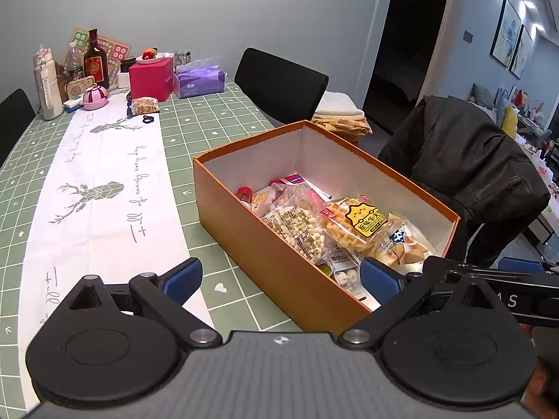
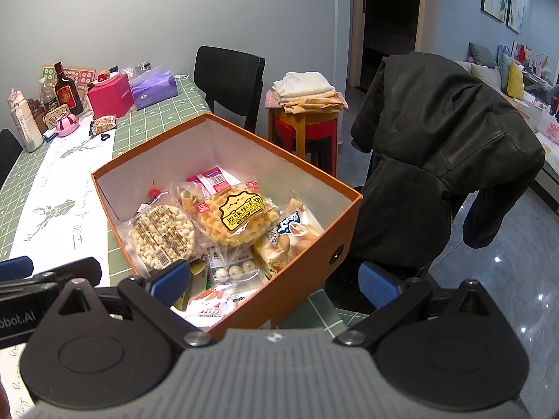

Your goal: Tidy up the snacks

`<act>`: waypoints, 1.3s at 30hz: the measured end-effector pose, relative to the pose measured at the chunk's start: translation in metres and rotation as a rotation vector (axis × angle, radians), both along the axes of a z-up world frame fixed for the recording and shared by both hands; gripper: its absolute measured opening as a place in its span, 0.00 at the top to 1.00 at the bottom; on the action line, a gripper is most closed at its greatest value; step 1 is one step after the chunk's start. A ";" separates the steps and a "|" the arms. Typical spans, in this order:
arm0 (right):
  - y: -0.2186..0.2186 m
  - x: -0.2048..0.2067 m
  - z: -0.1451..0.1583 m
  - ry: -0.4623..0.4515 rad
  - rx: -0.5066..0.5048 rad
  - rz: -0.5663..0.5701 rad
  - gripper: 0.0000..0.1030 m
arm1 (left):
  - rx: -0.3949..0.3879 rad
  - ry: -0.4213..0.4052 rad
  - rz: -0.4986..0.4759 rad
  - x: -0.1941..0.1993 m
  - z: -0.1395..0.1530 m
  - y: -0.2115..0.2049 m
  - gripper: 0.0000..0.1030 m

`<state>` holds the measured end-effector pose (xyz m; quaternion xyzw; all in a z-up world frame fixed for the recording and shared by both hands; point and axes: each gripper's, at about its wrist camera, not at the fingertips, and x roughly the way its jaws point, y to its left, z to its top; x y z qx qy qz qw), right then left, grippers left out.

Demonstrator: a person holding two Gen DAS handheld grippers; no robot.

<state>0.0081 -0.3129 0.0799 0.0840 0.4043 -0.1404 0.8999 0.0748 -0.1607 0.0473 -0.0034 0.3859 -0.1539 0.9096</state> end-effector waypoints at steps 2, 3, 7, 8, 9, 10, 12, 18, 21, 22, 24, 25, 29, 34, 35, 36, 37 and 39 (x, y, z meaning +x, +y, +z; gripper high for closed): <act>0.000 0.000 0.000 0.000 0.001 0.001 0.03 | -0.001 0.000 0.000 0.000 0.000 0.000 0.00; 0.000 0.000 0.000 0.000 0.000 0.001 0.03 | -0.001 0.000 0.000 0.000 0.000 0.000 0.00; 0.000 0.000 0.000 0.000 0.000 0.001 0.03 | -0.001 0.001 -0.001 0.000 0.000 0.000 0.00; 0.000 0.000 0.000 -0.001 0.000 0.001 0.03 | -0.001 0.001 -0.001 0.000 0.000 0.000 0.00; 0.000 0.000 0.000 0.000 0.001 0.001 0.03 | -0.001 0.001 -0.002 0.000 -0.001 0.000 0.00; 0.000 0.000 0.000 0.000 0.000 0.001 0.03 | -0.001 0.001 -0.001 0.000 -0.001 0.000 0.00; 0.000 0.000 0.000 0.000 0.000 0.001 0.03 | -0.002 0.002 -0.001 0.000 -0.001 0.000 0.00; 0.000 0.000 0.000 0.000 0.000 0.001 0.03 | -0.001 0.001 -0.001 0.000 -0.001 0.000 0.00; 0.000 0.001 0.000 0.000 0.000 0.001 0.03 | -0.002 0.001 -0.001 0.000 -0.001 0.000 0.00; 0.000 0.001 0.000 0.000 0.000 0.001 0.03 | -0.002 0.001 -0.001 0.000 -0.001 0.000 0.00; -0.001 0.001 0.000 0.000 0.000 0.001 0.03 | -0.002 0.001 -0.001 0.000 -0.001 -0.001 0.00; 0.000 0.001 0.000 0.000 0.001 0.001 0.03 | -0.002 0.002 -0.001 0.000 -0.001 -0.001 0.00; -0.001 0.000 0.000 0.001 0.001 0.000 0.03 | 0.001 0.001 -0.005 -0.001 -0.001 -0.001 0.00; -0.002 -0.002 -0.003 0.001 0.003 -0.007 0.03 | 0.003 0.001 -0.009 -0.002 -0.003 -0.005 0.00; -0.003 -0.002 -0.003 0.001 0.003 -0.007 0.03 | 0.003 0.000 -0.011 -0.002 -0.003 -0.005 0.00; -0.003 -0.002 -0.004 0.002 0.004 -0.007 0.03 | 0.003 -0.001 -0.013 -0.002 -0.003 -0.005 0.00; -0.003 -0.002 -0.003 0.001 0.003 -0.006 0.03 | 0.002 -0.001 -0.014 -0.002 -0.003 -0.005 0.00; -0.002 -0.001 -0.003 0.001 0.004 -0.007 0.03 | 0.000 -0.002 -0.017 -0.002 -0.002 -0.005 0.00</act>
